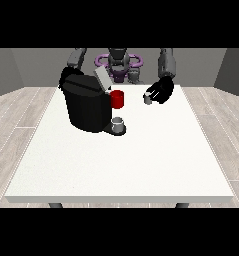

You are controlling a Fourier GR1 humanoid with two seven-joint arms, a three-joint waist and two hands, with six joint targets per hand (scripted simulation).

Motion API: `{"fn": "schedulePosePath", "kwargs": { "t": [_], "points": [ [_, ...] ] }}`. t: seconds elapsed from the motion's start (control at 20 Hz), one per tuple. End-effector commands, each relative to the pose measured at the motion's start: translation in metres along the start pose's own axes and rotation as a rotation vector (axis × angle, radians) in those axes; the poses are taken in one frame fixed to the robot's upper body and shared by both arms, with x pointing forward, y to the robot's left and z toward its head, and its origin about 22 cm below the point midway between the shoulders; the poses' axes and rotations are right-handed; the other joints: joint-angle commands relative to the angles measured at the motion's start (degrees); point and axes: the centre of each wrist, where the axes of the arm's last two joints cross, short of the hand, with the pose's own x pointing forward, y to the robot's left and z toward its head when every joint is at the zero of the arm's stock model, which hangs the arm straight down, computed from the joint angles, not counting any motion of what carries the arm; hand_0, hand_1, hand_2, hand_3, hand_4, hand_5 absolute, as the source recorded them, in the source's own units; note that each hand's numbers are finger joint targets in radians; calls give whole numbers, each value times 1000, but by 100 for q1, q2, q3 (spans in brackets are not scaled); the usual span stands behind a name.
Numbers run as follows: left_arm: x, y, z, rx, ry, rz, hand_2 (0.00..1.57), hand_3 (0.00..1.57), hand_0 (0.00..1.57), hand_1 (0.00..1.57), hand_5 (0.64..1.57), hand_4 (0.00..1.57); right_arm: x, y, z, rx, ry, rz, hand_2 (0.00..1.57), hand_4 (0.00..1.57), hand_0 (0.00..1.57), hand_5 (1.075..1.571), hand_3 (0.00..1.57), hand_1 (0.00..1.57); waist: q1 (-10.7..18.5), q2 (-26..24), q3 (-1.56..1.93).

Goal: Insert the coffee pod into the coffee machine and close the lid

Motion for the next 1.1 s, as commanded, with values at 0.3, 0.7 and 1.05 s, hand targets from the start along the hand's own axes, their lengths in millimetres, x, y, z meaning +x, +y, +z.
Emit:
{"fn": "schedulePosePath", "kwargs": {
  "t": [0.3, 0.7, 1.05],
  "points": [
    [47, 48, -25, 4, -113, 2, 1329, 1292, 1252, 1252, 1571, 573, -18, 0, 0, 29, -39, -9, 0, 407, 0, 1571, 0, 0, -60, 88, 0],
    [62, 107, -31, 80, -99, -29, 1199, 1224, 1011, 1011, 1571, 543, 4, 28, -4, 97, -54, -26, 0, 496, 0, 1571, 0, 0, -407, 113, -1],
    [98, 130, -44, 172, -80, 14, 1262, 1198, 1239, 1239, 1571, 476, 33, 20, -24, 105, -120, -16, 0, 494, 0, 1571, 0, 0, -718, 316, 0]
  ]
}}
